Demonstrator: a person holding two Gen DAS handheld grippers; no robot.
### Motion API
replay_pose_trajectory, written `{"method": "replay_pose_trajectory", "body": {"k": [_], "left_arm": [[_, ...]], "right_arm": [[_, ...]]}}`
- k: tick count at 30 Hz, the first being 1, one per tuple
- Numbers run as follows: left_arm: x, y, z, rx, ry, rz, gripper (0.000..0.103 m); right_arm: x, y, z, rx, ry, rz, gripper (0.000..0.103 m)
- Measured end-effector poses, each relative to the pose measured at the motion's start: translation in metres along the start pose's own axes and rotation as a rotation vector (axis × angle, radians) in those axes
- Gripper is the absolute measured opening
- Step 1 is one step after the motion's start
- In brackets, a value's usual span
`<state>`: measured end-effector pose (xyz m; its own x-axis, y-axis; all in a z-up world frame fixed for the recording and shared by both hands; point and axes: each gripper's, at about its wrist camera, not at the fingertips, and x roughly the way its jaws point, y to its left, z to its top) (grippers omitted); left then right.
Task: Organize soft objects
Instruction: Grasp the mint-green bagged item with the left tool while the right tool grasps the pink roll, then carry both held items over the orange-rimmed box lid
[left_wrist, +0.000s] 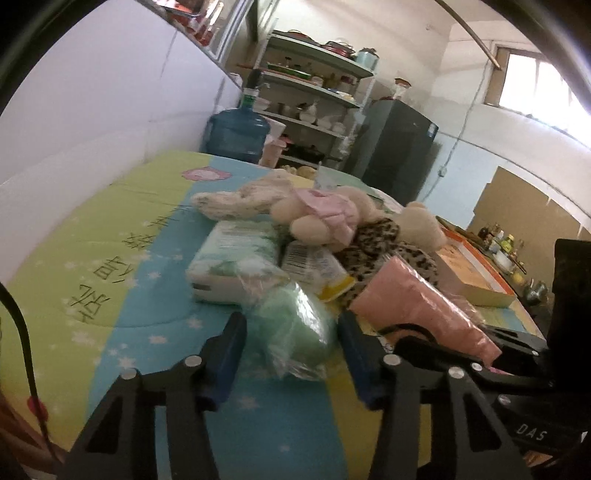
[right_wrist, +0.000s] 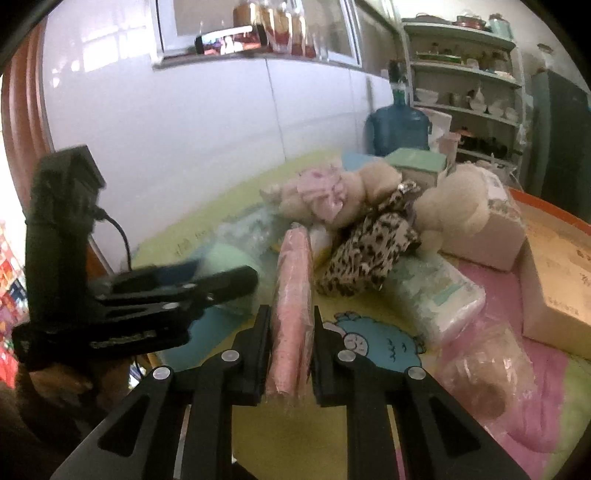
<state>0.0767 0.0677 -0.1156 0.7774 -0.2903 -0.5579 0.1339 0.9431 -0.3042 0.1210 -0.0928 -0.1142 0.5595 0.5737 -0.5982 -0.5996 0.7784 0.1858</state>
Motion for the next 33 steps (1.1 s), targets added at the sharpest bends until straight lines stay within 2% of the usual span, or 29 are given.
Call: {"method": "replay_pose_trajectory", "body": {"k": [4, 10, 15, 25, 33], "left_arm": [[0.0, -0.008, -0.001, 0.024, -0.005, -0.004, 0.043], [-0.005, -0.014, -0.002, 0.024, -0.019, -0.001, 0.041], [-0.017, -0.028, 0.002, 0.06, -0.067, 0.008, 0.041], [-0.04, -0.051, 0.029, 0.109, -0.154, -0.013, 0.041], [-0.039, -0.081, 0.058, 0.157, -0.193, -0.063, 0.041]], "right_arm": [[-0.009, 0.006, -0.001, 0.013, -0.034, 0.0, 0.018], [-0.031, 0.016, -0.003, 0.034, -0.091, -0.001, 0.018], [-0.042, 0.015, 0.003, 0.037, -0.144, -0.008, 0.018], [-0.08, 0.006, 0.013, 0.06, -0.258, -0.049, 0.018], [-0.124, -0.02, 0.015, 0.102, -0.348, -0.135, 0.018]]}}
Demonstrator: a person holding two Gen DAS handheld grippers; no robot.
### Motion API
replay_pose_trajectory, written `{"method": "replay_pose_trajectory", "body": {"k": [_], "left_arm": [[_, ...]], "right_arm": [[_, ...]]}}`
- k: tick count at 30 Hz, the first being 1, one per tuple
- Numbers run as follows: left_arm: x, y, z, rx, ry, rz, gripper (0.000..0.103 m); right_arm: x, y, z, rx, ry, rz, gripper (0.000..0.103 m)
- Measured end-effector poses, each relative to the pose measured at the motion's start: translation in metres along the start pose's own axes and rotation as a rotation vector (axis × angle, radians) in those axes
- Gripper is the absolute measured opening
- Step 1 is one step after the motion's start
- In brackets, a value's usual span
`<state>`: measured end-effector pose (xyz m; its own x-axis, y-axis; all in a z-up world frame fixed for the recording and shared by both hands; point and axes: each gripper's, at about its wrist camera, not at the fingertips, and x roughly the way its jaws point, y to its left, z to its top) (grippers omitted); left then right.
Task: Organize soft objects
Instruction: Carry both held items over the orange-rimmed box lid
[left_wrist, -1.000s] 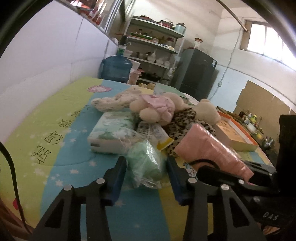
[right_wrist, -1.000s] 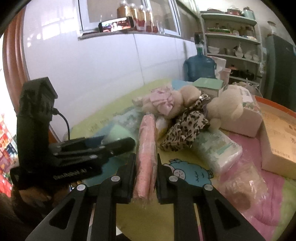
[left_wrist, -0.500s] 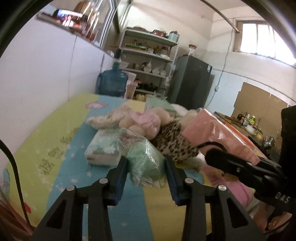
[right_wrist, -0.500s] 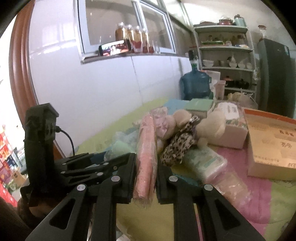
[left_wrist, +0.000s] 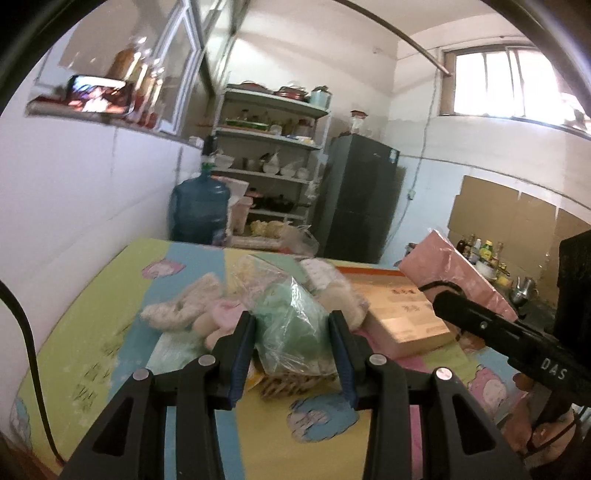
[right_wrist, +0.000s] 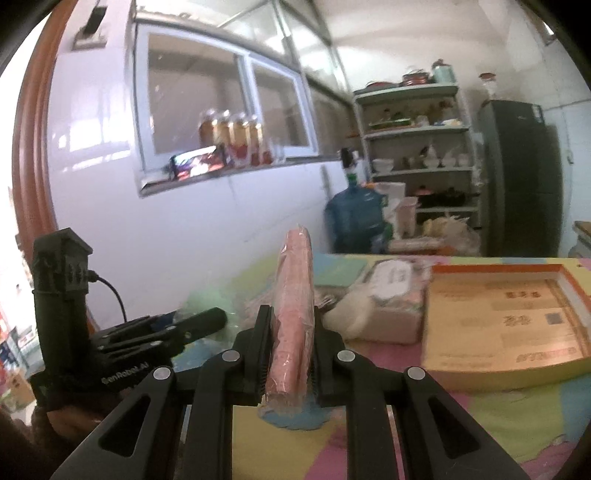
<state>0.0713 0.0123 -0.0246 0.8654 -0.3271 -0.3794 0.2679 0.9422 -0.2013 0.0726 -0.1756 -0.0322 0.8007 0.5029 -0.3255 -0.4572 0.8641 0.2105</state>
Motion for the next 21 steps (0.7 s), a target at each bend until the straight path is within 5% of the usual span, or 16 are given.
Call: {"method": "replay_pose_trajectory", "body": {"k": [21], "left_arm": [[0.098, -0.112, 0.041, 0.071, 0.075, -0.17, 0.041]], "right_arm": [[-0.06, -0.133, 0.026, 0.057, -0.018, -0.329, 0.019]]}}
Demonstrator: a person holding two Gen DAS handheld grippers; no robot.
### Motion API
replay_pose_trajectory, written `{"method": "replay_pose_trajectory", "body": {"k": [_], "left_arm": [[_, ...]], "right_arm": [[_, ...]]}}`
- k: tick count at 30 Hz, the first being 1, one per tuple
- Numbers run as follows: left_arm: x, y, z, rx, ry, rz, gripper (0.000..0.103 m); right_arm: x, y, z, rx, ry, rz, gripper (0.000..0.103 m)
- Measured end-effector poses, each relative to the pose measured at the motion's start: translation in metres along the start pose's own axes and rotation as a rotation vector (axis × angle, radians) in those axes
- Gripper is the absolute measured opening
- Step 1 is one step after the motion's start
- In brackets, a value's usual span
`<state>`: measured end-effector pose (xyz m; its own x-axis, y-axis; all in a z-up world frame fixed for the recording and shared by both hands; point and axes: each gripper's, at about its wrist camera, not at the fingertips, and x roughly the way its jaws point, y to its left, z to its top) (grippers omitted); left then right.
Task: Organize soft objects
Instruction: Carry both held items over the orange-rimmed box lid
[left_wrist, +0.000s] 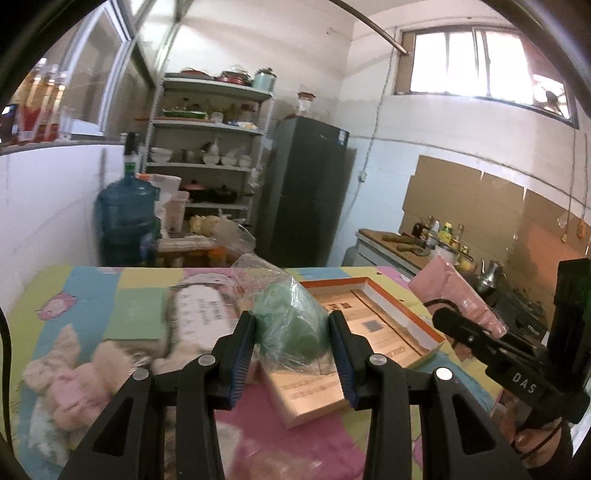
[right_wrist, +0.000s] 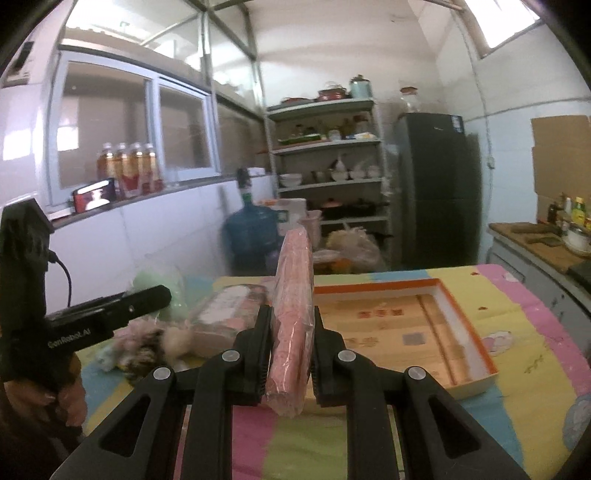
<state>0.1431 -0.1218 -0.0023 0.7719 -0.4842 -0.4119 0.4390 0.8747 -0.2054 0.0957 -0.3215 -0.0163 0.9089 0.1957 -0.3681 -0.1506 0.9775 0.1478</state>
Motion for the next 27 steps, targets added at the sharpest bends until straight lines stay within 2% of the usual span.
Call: {"method": "replay_pose_trajectory", "body": {"k": [12, 21, 27], "left_arm": [[0.099, -0.04, 0.004, -0.026, 0.157, -0.037, 0.041], [0.155, -0.055, -0.009, -0.039, 0.272, -0.016, 0.041], [0.178, -0.058, -0.017, -0.04, 0.337, -0.005, 0.041]], "right_arm": [[0.044, -0.081, 0.004, 0.094, 0.108, -0.068, 0.019], [0.084, -0.125, -0.01, 0.222, 0.216, -0.027, 0.019], [0.107, -0.136, -0.019, 0.274, 0.273, -0.013, 0.019]]}}
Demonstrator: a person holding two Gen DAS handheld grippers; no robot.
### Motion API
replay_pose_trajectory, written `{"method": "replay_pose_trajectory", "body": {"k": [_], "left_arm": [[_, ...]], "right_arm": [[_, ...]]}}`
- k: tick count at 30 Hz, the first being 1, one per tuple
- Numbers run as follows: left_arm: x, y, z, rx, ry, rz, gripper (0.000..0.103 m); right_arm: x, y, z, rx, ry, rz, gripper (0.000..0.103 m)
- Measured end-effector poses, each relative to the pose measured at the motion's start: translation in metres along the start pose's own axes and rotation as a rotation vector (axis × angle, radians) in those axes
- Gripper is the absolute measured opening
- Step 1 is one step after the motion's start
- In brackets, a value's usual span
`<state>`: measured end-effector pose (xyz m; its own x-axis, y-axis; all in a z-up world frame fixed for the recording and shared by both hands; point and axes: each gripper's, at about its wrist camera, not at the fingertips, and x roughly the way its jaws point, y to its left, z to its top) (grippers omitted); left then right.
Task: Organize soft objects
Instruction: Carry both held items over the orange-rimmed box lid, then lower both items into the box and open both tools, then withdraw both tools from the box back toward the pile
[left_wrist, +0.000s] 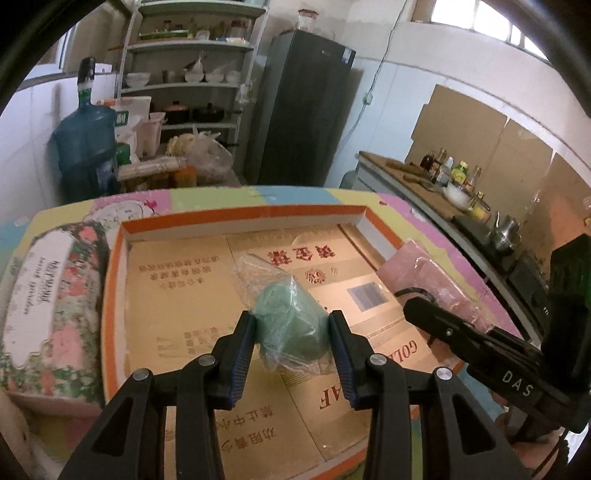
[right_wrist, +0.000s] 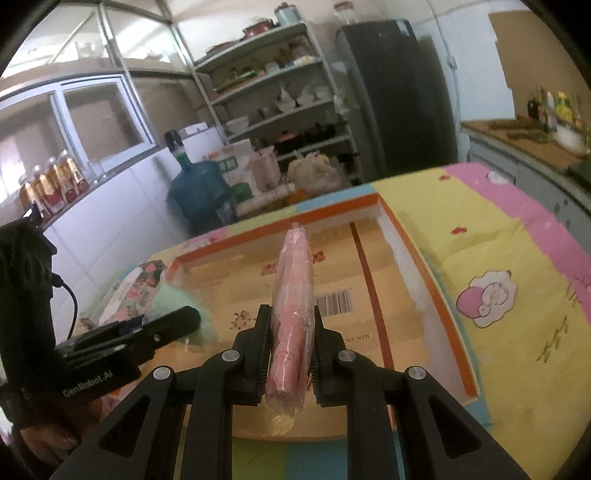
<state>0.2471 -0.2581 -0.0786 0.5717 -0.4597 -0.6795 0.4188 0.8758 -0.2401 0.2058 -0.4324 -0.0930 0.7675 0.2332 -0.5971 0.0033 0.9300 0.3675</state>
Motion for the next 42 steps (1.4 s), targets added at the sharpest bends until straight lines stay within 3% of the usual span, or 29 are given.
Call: {"method": "replay_pose_trajectory", "body": {"k": [6, 11, 14, 16, 21, 25, 37, 42], "left_arm": [[0.016, -0.004, -0.001, 0.006, 0.051, -0.009, 0.042], [0.019, -0.007, -0.001, 0.008, 0.047, -0.02, 0.044], [0.021, -0.009, 0.0, 0.02, 0.056, 0.002, 0.056], [0.023, -0.009, -0.001, 0.022, 0.071, 0.017, 0.07], [0.021, -0.01, -0.001, 0.026, 0.067, 0.014, 0.072], [0.012, -0.011, 0.001, 0.028, 0.034, 0.014, 0.078], [-0.037, -0.016, 0.009, 0.068, -0.112, -0.007, 0.08], [-0.063, -0.011, 0.011, 0.052, -0.157, -0.044, 0.08]], "right_arm": [[0.011, -0.011, 0.0, 0.047, 0.032, 0.013, 0.019], [0.014, -0.014, 0.0, 0.047, 0.037, 0.014, 0.02], [0.016, -0.014, -0.001, 0.043, 0.042, 0.015, 0.021], [0.015, -0.014, 0.0, 0.043, 0.041, 0.02, 0.021], [0.011, -0.014, -0.001, 0.043, 0.029, 0.038, 0.028], [0.003, -0.013, -0.002, 0.046, 0.001, 0.042, 0.043], [-0.032, 0.009, 0.002, 0.001, -0.093, 0.029, 0.045], [-0.06, 0.028, 0.0, -0.027, -0.167, 0.015, 0.056]]}}
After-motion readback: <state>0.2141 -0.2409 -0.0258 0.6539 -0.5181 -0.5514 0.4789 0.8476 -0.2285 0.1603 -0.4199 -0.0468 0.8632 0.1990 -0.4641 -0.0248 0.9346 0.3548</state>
